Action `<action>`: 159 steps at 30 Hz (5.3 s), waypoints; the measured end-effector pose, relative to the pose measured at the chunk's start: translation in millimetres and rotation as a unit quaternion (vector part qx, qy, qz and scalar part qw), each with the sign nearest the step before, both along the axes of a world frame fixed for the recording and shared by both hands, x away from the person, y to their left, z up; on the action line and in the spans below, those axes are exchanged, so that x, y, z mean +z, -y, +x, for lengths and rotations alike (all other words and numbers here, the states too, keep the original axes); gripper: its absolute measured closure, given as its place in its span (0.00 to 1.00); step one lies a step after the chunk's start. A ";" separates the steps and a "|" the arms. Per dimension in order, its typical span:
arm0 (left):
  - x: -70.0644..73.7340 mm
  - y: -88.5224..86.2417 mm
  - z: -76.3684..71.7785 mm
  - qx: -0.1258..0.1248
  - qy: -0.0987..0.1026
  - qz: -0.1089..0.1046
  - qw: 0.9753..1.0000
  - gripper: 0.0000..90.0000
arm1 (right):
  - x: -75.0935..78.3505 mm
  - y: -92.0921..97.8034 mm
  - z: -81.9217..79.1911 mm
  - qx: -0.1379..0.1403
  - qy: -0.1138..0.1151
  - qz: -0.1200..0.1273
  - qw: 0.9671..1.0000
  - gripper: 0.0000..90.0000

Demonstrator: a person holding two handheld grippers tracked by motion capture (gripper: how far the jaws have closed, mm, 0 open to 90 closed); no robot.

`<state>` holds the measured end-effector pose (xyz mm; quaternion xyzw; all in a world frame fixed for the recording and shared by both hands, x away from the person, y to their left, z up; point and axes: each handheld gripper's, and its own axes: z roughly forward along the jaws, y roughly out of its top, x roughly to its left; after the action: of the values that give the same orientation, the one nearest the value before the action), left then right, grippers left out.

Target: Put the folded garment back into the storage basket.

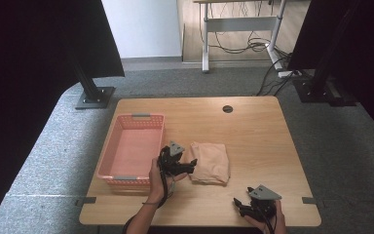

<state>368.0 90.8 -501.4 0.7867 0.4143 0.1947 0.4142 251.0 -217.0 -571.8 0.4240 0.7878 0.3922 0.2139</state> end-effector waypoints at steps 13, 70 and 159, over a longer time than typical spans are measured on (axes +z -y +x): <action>-3.4 2.8 10.3 0.007 -0.003 0.004 1.000 0.27 | 0.0 0.0 -0.1 0.000 0.000 0.000 1.000 0.33; -15.4 14.2 56.7 0.033 -0.029 0.008 0.999 0.24 | -0.2 0.2 -0.8 0.004 -0.001 0.001 1.000 0.31; -33.9 28.0 48.4 0.024 -0.028 -0.038 0.999 0.81 | 0.8 -1.3 1.5 0.026 0.001 -0.007 1.000 0.31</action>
<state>416.4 62.8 -535.3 0.7654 0.4515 0.1664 0.4273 252.5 -215.6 -571.0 0.4016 0.8011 0.3926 0.2068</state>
